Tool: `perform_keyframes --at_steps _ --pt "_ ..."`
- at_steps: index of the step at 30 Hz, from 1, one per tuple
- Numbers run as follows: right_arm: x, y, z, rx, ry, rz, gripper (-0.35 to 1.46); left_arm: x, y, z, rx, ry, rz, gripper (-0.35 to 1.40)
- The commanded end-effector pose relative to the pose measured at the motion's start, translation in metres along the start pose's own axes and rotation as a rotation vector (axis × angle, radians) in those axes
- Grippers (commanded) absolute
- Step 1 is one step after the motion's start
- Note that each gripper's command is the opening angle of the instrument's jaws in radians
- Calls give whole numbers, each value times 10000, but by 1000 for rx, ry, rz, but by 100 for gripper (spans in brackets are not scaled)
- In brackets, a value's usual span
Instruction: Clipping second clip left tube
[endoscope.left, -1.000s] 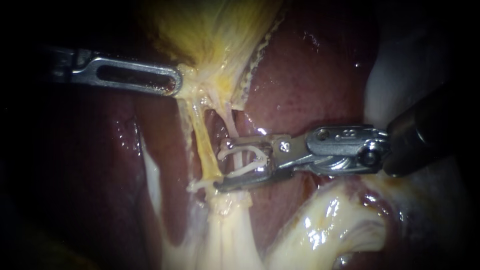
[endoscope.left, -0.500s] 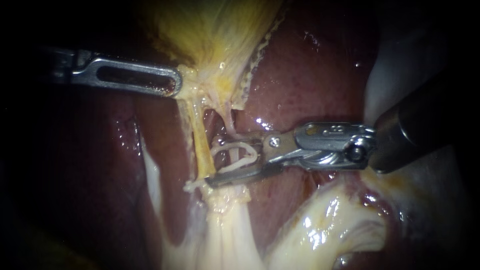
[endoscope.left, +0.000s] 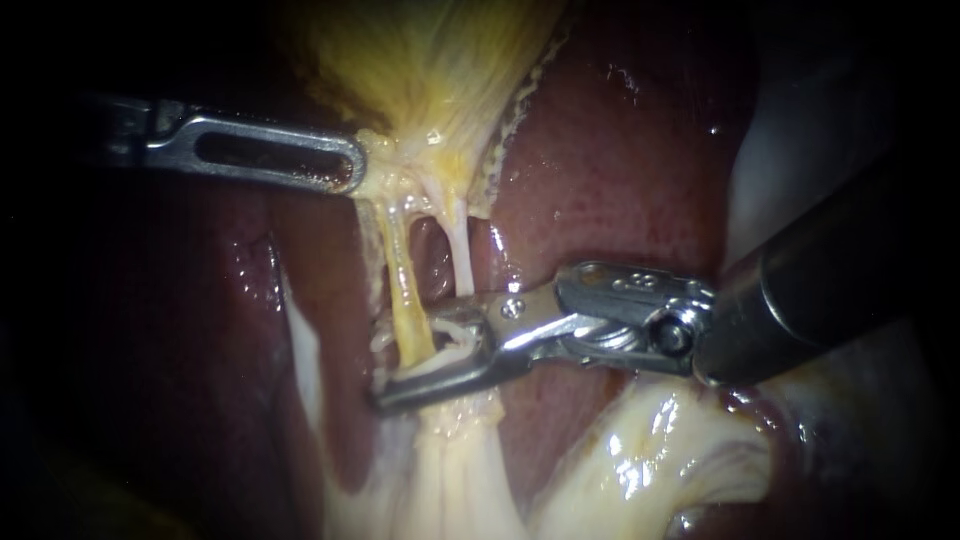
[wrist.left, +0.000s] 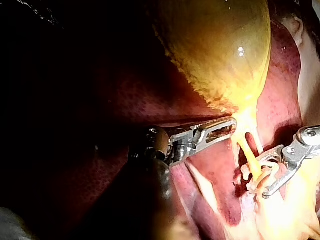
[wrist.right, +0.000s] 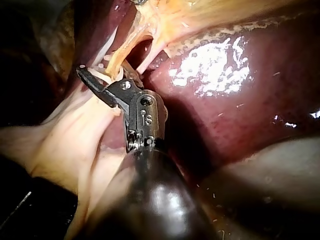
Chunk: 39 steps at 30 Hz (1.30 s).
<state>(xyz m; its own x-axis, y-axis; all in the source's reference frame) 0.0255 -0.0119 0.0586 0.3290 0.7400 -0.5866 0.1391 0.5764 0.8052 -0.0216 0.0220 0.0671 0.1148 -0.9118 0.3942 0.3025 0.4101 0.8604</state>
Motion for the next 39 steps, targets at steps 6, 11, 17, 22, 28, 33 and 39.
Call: perform_keyframes --at_steps 6,11,17,22,28,33,39 --pt "11 -18 2 47 14 -4 45 0 0 -1 0 0 0 -35" --pt "14 -20 3 55 24 15 39 0 0 -1 0 0 0 -35" --pt "13 -18 0 59 18 80 17 0 0 -1 0 0 0 -35" --pt "13 -18 -1 60 16 109 -5 0 0 -1 0 0 0 -35" --pt "12 -17 -3 59 19 132 -35 0 0 -1 0 0 0 -35" --pt "12 -16 -5 37 21 134 -35 0 0 -1 0 0 -1 -35" --pt "11 -14 -6 37 21 133 -35 0 -1 -1 0 0 -1 -35"
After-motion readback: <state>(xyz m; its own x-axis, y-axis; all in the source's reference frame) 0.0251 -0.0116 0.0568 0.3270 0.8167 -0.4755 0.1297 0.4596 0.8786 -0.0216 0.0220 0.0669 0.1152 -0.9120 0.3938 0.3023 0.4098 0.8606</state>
